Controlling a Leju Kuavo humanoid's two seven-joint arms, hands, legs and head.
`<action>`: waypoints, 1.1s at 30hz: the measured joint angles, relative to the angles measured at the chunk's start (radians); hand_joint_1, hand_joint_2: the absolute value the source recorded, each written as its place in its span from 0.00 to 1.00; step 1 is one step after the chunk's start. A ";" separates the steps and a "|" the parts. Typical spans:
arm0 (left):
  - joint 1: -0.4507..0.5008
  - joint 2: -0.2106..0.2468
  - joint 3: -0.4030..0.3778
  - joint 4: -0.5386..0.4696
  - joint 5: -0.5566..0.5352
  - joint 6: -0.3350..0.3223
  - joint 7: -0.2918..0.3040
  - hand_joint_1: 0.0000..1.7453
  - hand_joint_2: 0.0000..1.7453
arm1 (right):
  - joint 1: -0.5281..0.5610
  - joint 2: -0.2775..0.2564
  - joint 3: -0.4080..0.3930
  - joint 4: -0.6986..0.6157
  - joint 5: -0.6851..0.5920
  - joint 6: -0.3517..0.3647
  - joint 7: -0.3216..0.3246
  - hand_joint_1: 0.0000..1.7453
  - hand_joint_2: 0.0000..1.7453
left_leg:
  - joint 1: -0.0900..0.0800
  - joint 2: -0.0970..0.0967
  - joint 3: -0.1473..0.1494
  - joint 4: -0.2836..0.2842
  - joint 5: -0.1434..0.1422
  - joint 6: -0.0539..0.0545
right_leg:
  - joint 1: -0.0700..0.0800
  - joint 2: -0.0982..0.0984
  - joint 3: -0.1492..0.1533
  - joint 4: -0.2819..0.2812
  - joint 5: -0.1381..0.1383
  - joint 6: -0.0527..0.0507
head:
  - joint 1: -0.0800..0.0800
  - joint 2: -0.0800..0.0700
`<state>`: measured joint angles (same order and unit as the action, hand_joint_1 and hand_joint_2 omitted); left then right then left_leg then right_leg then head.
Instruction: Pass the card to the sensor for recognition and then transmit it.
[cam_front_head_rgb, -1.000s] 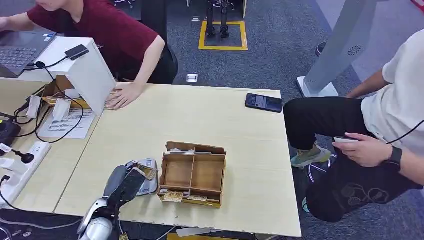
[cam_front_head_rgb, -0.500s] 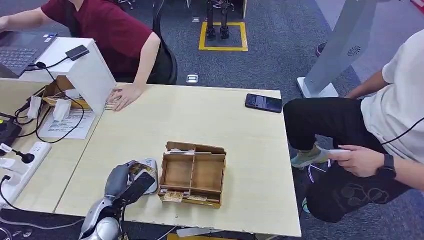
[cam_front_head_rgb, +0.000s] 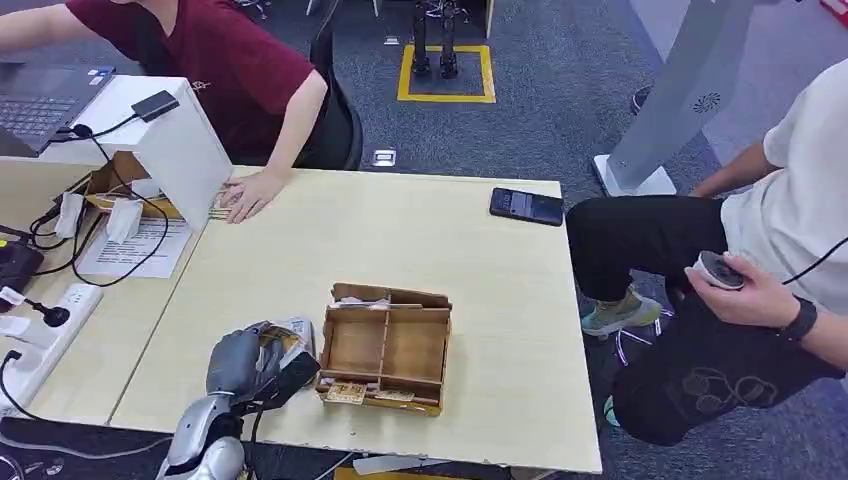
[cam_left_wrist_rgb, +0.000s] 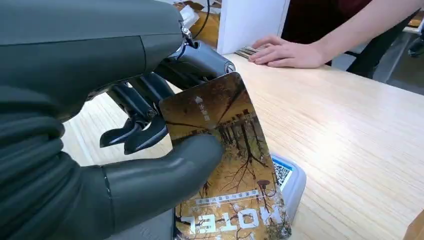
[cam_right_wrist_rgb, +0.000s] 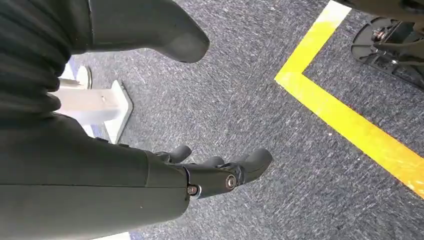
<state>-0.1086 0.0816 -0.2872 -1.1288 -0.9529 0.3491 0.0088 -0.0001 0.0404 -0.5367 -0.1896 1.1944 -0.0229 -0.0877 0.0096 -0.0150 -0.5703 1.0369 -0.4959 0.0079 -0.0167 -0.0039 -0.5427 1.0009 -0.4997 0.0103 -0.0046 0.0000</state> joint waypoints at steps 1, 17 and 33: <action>-0.001 -0.001 0.000 0.003 -0.001 0.000 0.000 1.00 1.00 | 0.000 0.000 0.000 0.000 0.000 0.000 0.000 0.00 1.00 | 0.000 0.000 0.000 0.000 0.000 0.000 | 0.000 0.000 0.000 0.000 0.000 0.000 | 0.000 0.000; 0.053 -0.066 0.126 -0.167 0.947 -0.218 -0.401 1.00 1.00 | 0.001 0.000 -0.005 0.000 0.019 -0.014 -0.018 0.00 1.00 | 0.000 0.000 -0.001 0.000 0.001 0.000 | 0.000 0.000 -0.001 0.000 0.001 0.000 | 0.000 0.000; -0.115 -0.051 0.261 -0.204 0.787 0.131 -0.510 1.00 1.00 | -0.006 0.000 -0.005 0.000 0.060 -0.013 -0.018 0.00 1.00 | 0.000 0.000 -0.002 0.000 0.001 0.000 | 0.000 0.000 -0.002 0.000 0.001 0.000 | 0.000 0.000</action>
<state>-0.2239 0.0308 -0.0263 -1.3332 -0.1655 0.4805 -0.5017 -0.0061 0.0408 -0.5413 -0.1892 1.2546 -0.0355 -0.1052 0.0100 -0.0154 -0.5722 1.0372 -0.4946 0.0081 -0.0163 -0.0043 -0.5445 1.0013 -0.4992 0.0099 -0.0046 0.0000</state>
